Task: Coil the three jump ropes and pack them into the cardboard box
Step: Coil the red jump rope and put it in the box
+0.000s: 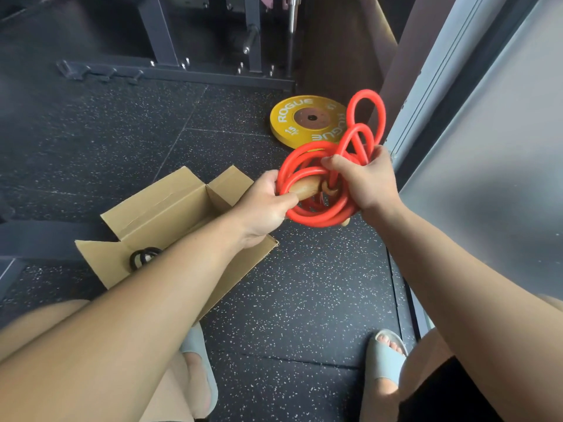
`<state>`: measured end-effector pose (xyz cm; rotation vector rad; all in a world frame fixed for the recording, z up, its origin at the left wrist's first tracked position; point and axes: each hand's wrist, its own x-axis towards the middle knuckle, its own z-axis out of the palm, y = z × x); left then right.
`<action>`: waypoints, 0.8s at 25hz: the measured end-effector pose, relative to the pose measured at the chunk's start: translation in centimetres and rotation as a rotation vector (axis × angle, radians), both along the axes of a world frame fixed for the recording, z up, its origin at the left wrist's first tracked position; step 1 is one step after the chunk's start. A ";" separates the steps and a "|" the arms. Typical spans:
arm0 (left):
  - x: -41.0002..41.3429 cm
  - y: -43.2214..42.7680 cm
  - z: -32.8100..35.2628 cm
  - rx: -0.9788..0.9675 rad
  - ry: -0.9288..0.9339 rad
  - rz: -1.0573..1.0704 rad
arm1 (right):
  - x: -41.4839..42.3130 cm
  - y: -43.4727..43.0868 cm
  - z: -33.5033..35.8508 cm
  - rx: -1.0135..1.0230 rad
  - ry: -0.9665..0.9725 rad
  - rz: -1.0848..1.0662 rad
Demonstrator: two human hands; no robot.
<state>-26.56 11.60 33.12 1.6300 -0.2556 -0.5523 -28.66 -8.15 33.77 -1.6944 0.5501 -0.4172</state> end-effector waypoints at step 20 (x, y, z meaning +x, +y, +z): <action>-2.7 -1.6 2.0 0.266 0.044 -0.174 | -1.0 -2.1 1.2 0.343 0.115 0.302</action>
